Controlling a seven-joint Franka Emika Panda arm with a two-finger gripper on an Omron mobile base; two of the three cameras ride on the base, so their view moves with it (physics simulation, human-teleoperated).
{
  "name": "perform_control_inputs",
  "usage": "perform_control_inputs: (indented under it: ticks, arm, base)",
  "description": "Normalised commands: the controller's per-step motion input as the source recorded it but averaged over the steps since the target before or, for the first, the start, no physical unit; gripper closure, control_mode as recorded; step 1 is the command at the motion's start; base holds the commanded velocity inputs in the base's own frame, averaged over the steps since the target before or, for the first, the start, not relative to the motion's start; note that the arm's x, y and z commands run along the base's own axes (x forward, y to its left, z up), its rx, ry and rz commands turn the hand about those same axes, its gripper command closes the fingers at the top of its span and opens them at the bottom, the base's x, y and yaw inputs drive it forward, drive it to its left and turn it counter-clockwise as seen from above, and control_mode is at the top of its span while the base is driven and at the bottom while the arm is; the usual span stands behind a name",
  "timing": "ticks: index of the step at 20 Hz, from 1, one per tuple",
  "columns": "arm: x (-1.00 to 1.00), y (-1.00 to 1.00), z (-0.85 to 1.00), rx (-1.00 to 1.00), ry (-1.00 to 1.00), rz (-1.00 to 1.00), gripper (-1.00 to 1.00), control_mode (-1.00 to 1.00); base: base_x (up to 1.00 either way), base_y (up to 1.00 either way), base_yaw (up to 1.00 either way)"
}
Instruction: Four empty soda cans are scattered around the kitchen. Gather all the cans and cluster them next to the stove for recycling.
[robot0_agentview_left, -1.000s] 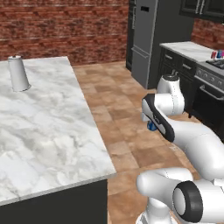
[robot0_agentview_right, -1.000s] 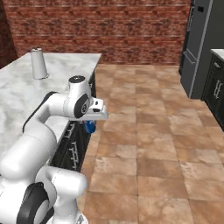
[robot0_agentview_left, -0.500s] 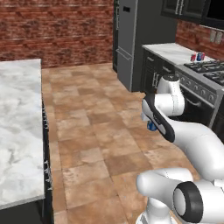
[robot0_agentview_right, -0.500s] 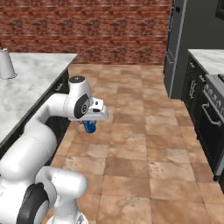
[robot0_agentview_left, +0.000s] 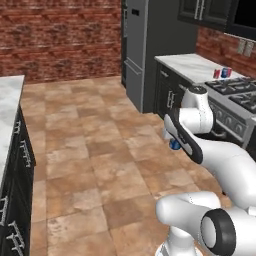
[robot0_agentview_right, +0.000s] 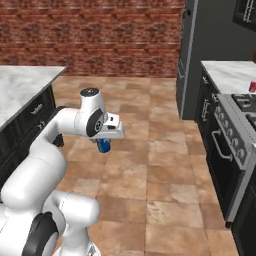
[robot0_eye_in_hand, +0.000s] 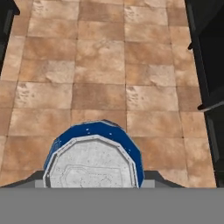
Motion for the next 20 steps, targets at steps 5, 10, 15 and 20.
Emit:
perform_control_inputs:
  ticks: [5,10,15,20]
  arm:
    - [0.0,0.0,0.0,0.0,0.0,0.0,1.0,1.0]
    - [0.0,0.0,0.0,0.0,0.0,0.0,1.0,1.0]
    - [0.0,0.0,0.0,0.0,0.0,0.0,1.0,1.0]
    - [0.0,0.0,0.0,0.0,0.0,0.0,1.0,1.0]
  base:
    - [1.0,0.57,-0.01]
    - [1.0,0.13,-0.02]
    - [1.0,0.0,0.0]
    - [1.0,0.0,-0.02]
